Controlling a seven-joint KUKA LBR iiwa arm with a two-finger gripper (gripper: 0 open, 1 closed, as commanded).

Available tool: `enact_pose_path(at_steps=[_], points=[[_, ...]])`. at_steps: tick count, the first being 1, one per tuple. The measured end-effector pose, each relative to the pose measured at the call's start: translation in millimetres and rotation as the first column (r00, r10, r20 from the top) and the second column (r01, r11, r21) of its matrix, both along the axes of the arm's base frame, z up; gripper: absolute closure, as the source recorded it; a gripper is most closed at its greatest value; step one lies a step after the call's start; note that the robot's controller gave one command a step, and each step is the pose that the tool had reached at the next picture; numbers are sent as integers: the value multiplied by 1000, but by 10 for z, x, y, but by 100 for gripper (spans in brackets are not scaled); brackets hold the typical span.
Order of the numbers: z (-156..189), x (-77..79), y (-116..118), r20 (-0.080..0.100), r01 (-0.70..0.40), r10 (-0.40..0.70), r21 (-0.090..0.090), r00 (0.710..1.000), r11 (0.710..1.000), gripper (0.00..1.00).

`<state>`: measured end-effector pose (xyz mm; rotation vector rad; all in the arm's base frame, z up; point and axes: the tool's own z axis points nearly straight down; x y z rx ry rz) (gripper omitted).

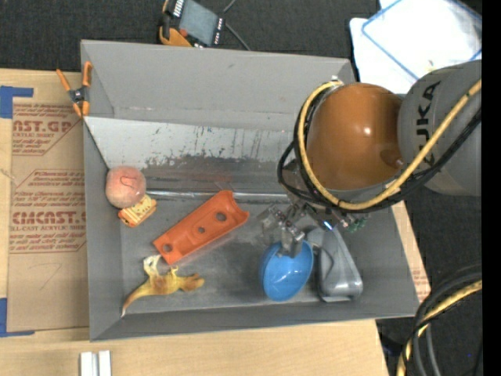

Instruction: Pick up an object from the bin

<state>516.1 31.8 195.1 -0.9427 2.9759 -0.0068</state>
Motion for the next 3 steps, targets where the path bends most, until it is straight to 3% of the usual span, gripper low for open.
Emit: enact_pose_path(at_steps=[1, 2, 3], points=[[-745, -334, 41, -8, -125, 125, 1, 992, 992, 100], [368, -113, -69, 3, -59, 59, 1, 998, 998, 100], [461, -97, -34, 15, -69, 69, 1, 998, 998, 100]])
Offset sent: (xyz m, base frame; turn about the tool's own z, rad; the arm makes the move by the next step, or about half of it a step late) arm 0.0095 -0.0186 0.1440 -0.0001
